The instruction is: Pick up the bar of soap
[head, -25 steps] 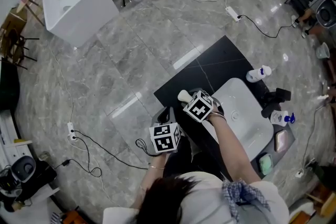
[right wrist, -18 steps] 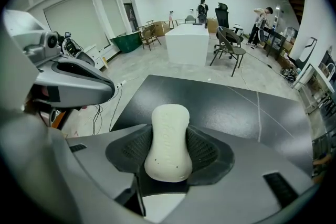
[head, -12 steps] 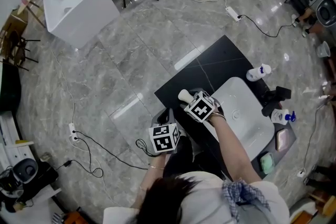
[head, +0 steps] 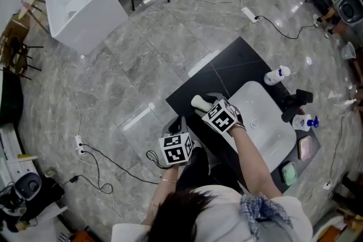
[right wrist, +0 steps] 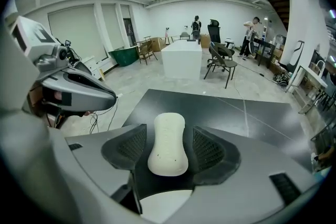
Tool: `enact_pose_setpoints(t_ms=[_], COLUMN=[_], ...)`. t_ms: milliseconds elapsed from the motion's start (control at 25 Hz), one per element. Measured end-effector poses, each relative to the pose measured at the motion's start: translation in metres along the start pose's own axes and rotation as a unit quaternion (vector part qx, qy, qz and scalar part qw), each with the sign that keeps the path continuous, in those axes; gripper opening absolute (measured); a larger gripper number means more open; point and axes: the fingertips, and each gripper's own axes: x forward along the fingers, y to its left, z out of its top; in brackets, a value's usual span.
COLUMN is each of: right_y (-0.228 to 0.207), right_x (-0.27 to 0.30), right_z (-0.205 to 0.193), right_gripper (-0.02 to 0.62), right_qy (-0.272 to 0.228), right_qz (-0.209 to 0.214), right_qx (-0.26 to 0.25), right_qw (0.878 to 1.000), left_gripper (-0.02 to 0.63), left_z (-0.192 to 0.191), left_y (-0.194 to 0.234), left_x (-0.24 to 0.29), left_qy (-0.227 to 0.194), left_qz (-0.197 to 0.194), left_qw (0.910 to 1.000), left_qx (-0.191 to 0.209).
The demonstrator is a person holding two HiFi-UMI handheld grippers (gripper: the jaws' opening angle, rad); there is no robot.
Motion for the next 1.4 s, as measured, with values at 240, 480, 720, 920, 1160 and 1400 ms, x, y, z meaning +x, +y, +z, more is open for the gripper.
enact_pose_setpoints(t_ms=[240, 480, 720, 920, 1160, 1400], right_y=[0.001, -0.002, 0.007, 0.010, 0.018, 0.033], right_x=[-0.024, -0.070, -0.103, -0.142, -0.180, -0.219], right_z=[0.003, 0.005, -0.011, -0.012, -0.022, -0.041], right_gripper=[0.281, 0.236, 0.196, 0.094, 0.061, 0.014], right_qy=[-0.026, -0.092, -0.108, -0.155, -0.195, -0.230], right_qz=[-0.021, -0.076, -0.097, -0.139, -0.175, -0.211], right_qx=[0.011, 0.076, 0.092, 0.100, 0.099, 0.110], right_qw=[0.999, 0.990, 0.985, 0.973, 0.960, 0.944], left_gripper=[0.009, 0.009, 0.009, 0.009, 0.009, 0.009], left_z=[0.004, 0.006, 0.009, 0.010, 0.003, -0.008], left_y=[-0.015, -0.028, -0.046, -0.066, -0.090, -0.107], left_x=[-0.005, -0.016, -0.033, -0.049, -0.067, -0.085], left_qy=[-0.013, -0.027, -0.047, -0.063, -0.076, -0.086], left_qz=[-0.010, -0.016, -0.018, -0.023, -0.025, -0.018], left_qw=[0.9998, 0.9993, 0.9984, 0.9970, 0.9954, 0.9946], left_qx=[0.011, 0.019, 0.027, 0.040, 0.052, 0.057])
